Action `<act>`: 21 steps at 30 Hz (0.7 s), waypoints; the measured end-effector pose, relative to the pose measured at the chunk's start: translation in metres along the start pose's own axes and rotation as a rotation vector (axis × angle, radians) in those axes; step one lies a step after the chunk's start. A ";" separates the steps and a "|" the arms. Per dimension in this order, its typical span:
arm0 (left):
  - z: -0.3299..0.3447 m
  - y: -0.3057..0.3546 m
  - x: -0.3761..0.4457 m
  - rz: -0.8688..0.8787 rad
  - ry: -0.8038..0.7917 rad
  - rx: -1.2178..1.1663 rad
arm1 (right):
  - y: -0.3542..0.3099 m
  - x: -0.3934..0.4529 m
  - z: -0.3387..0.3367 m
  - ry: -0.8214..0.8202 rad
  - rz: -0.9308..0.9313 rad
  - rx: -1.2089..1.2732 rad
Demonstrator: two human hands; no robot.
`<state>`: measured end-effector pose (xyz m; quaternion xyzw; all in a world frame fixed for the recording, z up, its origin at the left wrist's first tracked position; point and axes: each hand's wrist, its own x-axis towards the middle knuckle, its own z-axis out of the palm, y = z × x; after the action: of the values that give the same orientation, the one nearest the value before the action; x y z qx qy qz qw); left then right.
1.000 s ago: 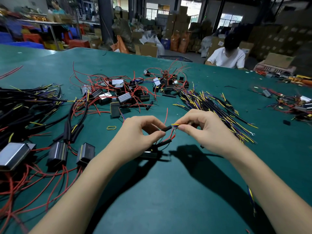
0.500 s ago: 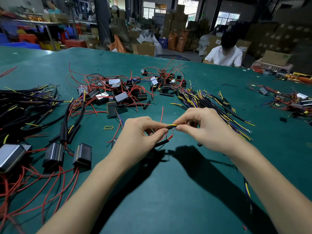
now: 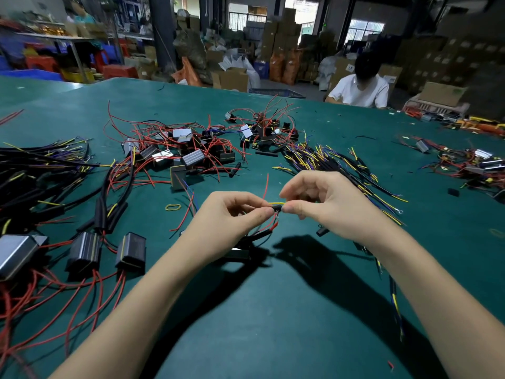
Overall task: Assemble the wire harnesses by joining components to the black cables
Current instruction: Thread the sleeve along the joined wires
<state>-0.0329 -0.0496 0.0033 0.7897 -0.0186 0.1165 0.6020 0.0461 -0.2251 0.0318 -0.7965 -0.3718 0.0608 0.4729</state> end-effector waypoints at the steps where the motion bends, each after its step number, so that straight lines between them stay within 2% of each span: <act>1: 0.000 0.000 0.000 0.000 0.016 0.011 | 0.001 0.000 -0.002 -0.027 0.022 -0.040; 4: 0.001 -0.001 0.001 -0.009 0.063 0.011 | 0.005 -0.002 -0.010 -0.050 0.076 -0.146; 14: 0.004 -0.004 0.001 0.010 0.081 0.111 | 0.010 -0.003 0.001 -0.010 0.092 -0.033; 18: 0.006 -0.004 0.001 0.000 0.090 0.168 | 0.013 -0.003 0.001 -0.025 0.183 0.005; 21: 0.005 -0.002 0.000 0.005 0.211 0.229 | 0.016 -0.003 -0.001 -0.001 0.313 0.126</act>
<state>-0.0317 -0.0539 -0.0003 0.8366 0.0560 0.2018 0.5062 0.0529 -0.2326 0.0189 -0.8134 -0.2388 0.1571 0.5066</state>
